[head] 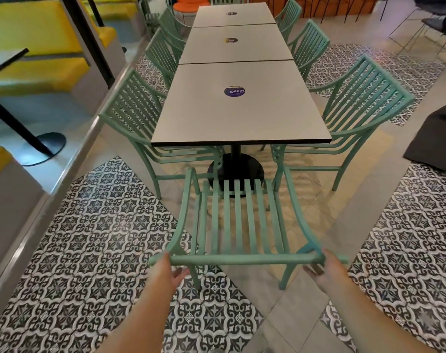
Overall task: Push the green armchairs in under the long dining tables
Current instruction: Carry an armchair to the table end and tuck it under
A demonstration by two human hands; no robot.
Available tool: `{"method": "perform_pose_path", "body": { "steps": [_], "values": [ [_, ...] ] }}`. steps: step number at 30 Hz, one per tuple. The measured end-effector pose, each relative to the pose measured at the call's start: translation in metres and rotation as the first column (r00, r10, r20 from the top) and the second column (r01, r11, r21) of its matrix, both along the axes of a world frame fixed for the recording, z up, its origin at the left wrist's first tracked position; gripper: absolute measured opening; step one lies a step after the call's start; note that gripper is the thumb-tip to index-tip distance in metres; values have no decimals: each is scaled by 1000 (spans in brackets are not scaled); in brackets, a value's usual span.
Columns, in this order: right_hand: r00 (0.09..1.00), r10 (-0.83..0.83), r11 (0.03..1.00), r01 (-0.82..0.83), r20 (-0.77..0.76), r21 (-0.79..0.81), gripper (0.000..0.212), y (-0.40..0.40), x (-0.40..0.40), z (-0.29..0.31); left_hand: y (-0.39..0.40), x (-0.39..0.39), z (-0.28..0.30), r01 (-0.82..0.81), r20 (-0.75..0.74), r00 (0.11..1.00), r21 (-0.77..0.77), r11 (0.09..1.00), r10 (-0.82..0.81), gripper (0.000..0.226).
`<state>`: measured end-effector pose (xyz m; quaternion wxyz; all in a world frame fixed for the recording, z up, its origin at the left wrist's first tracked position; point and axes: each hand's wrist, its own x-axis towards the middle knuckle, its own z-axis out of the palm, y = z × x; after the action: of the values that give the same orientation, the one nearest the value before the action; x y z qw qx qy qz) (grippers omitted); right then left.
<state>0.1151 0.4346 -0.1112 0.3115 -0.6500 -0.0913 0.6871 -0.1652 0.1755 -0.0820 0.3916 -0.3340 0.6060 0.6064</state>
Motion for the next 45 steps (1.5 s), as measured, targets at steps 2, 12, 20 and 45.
{"method": "perform_pose_path", "body": {
  "steps": [2,12,20,45],
  "values": [
    [999,-31,1000,31,-29,3,43,1,-2,2,3,0,3,54,18,998,8,999,-54,21],
    [993,-80,997,79,-83,-15,31,4,-6,1,3,-2,2,26,-2,1000,32,999,-26,31],
    [987,-157,987,158,-26,20,40,10,-9,-1,6,-5,-5,3,-18,1000,9,1000,-3,26],
    [984,-176,984,176,10,8,50,10,-7,-12,4,-5,0,36,-83,996,-48,998,-40,23]
  ]
}}
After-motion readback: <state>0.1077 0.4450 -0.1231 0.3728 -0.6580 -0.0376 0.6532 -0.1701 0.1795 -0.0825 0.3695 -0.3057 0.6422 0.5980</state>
